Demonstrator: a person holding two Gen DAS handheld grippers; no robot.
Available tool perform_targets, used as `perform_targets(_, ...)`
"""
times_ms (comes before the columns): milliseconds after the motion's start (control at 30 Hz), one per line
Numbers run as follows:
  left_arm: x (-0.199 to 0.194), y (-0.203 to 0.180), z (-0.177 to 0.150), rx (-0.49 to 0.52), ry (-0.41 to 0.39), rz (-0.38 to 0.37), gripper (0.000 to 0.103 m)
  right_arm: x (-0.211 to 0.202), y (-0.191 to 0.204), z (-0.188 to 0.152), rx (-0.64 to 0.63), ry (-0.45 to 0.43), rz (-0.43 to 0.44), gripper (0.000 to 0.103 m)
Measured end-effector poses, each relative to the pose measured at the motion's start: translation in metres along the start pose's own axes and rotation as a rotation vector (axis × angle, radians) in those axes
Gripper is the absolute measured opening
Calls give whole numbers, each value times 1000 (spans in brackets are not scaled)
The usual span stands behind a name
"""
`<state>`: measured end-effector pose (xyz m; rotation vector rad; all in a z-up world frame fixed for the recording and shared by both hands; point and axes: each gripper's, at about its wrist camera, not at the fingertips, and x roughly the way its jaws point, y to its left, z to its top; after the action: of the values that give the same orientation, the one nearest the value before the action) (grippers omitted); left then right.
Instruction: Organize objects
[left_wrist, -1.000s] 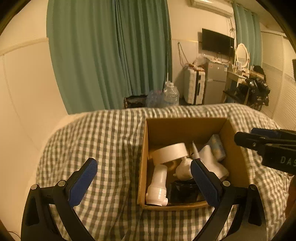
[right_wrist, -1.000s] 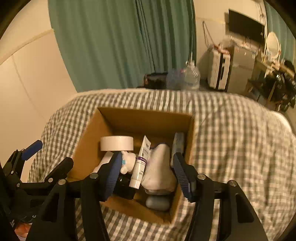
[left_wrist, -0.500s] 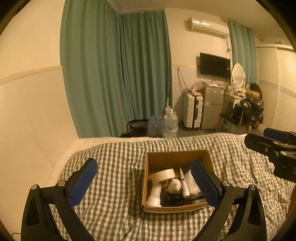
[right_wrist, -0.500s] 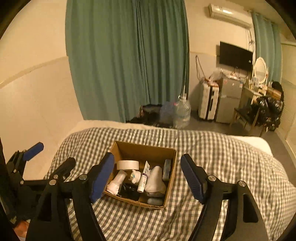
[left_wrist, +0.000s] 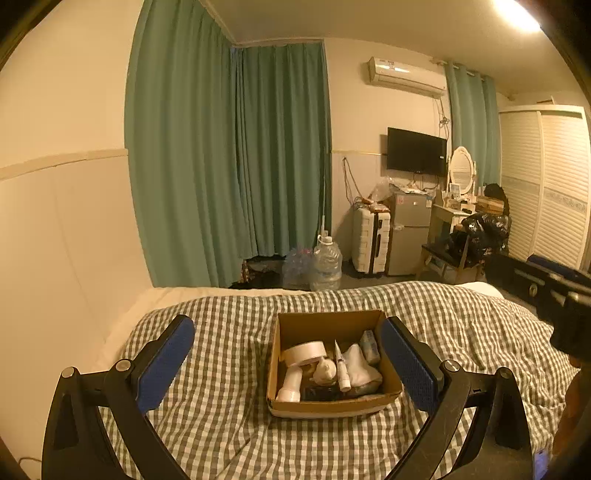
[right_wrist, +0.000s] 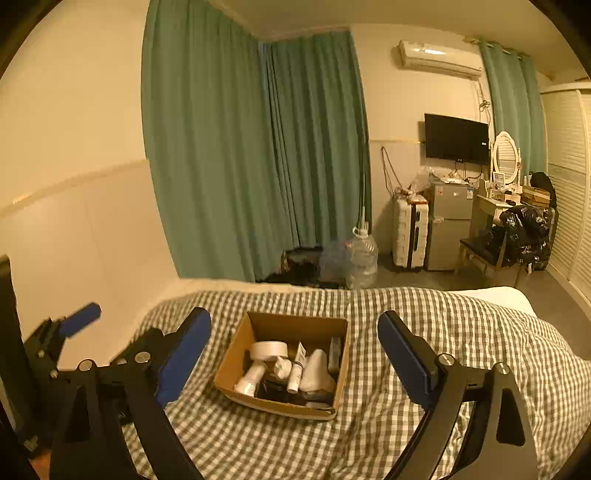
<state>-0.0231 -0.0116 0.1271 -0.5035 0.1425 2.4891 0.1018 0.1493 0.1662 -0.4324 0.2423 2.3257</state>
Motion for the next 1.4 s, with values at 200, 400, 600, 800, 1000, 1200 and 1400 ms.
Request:
perform_targets(200, -2, 4, -31, -48, 34, -3, 103, -9, 3, -29, -40, -46, -67, 100)
perform_targets(400, 0, 9, -58, -45, -2, 49, 103, 2, -11, -73, -8, -19, -112, 100)
perform_targets(600, 11, 5, -78, -13, -2, 82, 103, 22, -19, -107, -57, -5, -151, 100)
perform_targets(800, 18, 3, -85, -14, 28, 37, 103, 31, -22, -122, -62, 9, -133, 100)
perform_targets(1000, 20, 1, -89, -11, 37, 26, 103, 34, -24, -124, -54, 27, -135, 100)
perform_targets(1200, 21, 0, -91, -4, 46, 16, 103, 35, -23, -125, -59, 38, -138, 100)
perform_targets(1400, 21, 3, -92, -10, 52, 11, 103, 35, -22, -126, -57, 42, -139, 100)
